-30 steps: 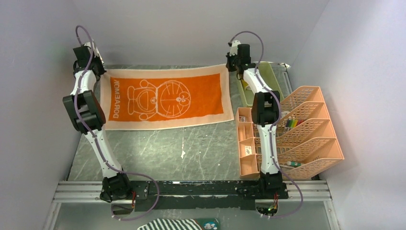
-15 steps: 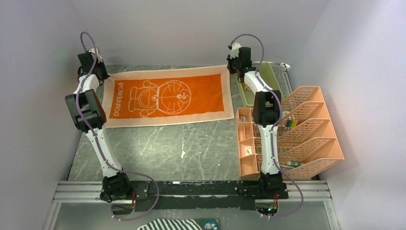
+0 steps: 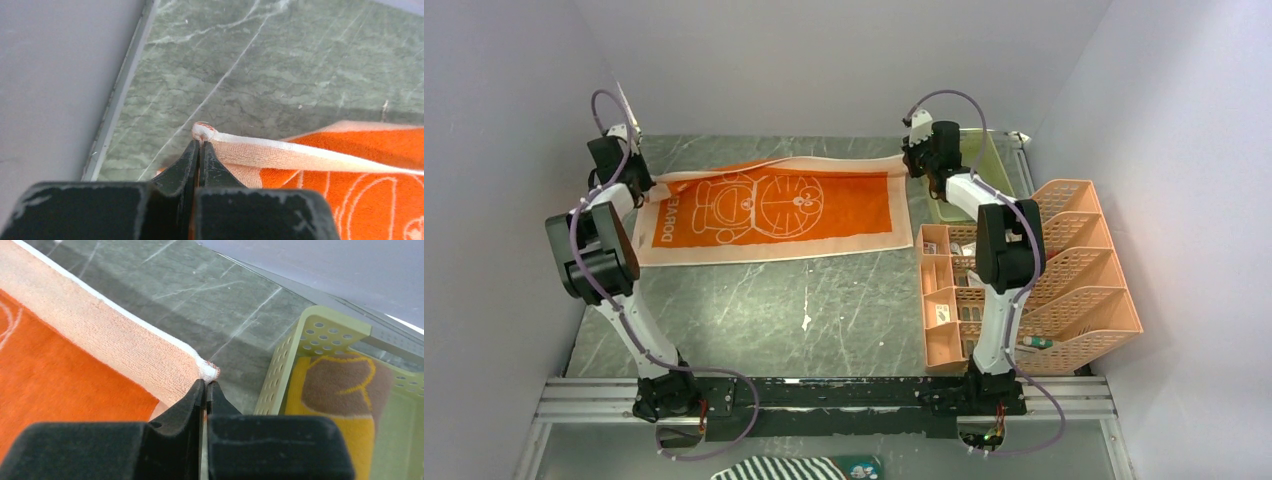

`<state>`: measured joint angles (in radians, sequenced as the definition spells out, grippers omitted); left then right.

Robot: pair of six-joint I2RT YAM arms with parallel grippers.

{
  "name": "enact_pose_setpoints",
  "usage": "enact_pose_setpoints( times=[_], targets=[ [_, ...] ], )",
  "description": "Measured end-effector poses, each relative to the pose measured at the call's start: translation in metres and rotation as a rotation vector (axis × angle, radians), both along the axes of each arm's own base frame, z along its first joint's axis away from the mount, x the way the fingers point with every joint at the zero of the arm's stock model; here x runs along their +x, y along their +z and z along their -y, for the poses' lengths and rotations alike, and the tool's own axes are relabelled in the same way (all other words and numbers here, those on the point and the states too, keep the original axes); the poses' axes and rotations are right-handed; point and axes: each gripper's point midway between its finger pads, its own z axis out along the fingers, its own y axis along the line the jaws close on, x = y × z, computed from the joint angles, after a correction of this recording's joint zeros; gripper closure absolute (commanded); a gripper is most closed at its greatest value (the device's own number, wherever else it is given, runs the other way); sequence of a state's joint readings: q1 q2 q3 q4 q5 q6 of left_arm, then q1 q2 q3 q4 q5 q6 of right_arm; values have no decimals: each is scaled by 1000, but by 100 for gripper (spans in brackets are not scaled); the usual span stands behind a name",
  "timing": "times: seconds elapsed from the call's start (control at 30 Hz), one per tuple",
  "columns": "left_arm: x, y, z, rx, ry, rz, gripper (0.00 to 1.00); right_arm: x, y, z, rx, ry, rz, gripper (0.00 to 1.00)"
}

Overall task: Roll the towels
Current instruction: Fold the towel at the center of the board.

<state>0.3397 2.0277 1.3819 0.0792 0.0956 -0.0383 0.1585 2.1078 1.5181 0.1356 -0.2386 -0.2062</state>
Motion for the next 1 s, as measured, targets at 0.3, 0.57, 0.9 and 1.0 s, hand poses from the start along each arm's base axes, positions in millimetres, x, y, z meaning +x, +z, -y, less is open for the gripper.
enact_pose_setpoints(
  times=[0.3, 0.57, 0.9, 1.0],
  targets=[
    [-48, 24, -12, 34, 98, 40, 93, -60, 5, 6, -39, 22, -15, 100],
    [-101, 13, -8, 34, 170, 0, 93, -95, -6, 12, -45, 24, -62, 100],
    [-122, 20, -7, 25, 229, 17, 93, -112, 17, 13, -17, 10, -41, 100],
    [-128, 19, -6, 26, 239, 12, 93, -123, 17, 12, -17, 18, -52, 100]
  ],
)
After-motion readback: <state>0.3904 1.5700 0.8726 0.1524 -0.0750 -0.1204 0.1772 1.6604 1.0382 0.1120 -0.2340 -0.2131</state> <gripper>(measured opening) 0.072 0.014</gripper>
